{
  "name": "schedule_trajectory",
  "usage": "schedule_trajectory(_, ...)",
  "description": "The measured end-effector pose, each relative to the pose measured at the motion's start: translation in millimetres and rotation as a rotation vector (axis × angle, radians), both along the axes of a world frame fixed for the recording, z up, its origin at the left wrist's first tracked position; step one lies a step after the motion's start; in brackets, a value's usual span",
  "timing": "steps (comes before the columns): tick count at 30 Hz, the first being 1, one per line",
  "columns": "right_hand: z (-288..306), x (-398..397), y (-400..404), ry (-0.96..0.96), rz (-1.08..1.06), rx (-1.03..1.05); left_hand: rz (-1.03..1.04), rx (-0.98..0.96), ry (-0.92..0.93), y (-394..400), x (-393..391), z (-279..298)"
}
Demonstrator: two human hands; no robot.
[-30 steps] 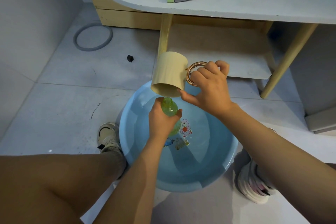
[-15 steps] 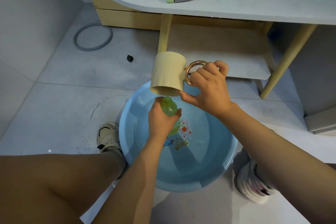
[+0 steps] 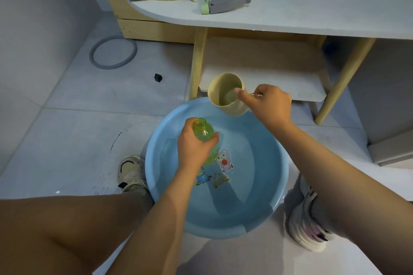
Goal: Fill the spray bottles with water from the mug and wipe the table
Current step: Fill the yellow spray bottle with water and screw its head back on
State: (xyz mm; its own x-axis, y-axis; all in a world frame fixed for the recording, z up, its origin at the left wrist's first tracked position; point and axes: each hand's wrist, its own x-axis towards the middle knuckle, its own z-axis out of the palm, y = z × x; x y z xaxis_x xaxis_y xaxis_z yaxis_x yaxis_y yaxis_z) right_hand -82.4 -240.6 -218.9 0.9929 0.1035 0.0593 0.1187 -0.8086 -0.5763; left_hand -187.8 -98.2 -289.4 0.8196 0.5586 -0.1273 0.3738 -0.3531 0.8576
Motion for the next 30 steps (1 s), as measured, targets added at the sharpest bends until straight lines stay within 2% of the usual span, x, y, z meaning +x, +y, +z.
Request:
schedule_trajectory(4,19.1,4.7,-7.3,0.222,0.009,0.013,-0.056,0.017,-0.022,4.2,-2.0,24.2)
schedule_trajectory(8,60.5,0.7,-14.1,0.309,0.032,0.031,-0.144,0.047,-0.070,12.1,-5.3,66.7)
schedule_trajectory(15,137.5,-1.4,-32.5,0.324,-0.018,0.313,-0.318,0.179,-0.127,24.0,-5.1,175.4)
schedule_trajectory(18,166.7,4.8,-38.4,0.355,-0.028,0.374,-0.328,0.156,-0.169,26.0,-2.8,216.4)
schedule_trajectory(21,191.7,7.3,-45.3,0.379,-0.035,0.350,-0.348,0.149,-0.214,25.9,3.7,250.7)
schedule_trajectory(25,207.0,11.2,-55.1,0.455,-0.007,0.542,-0.364,0.144,-0.247,23.1,17.7,275.9)
schedule_trajectory(30,213.3,28.7,-68.8,0.314,-0.143,0.606,-0.346,0.113,-0.263,14.2,40.7,282.0)
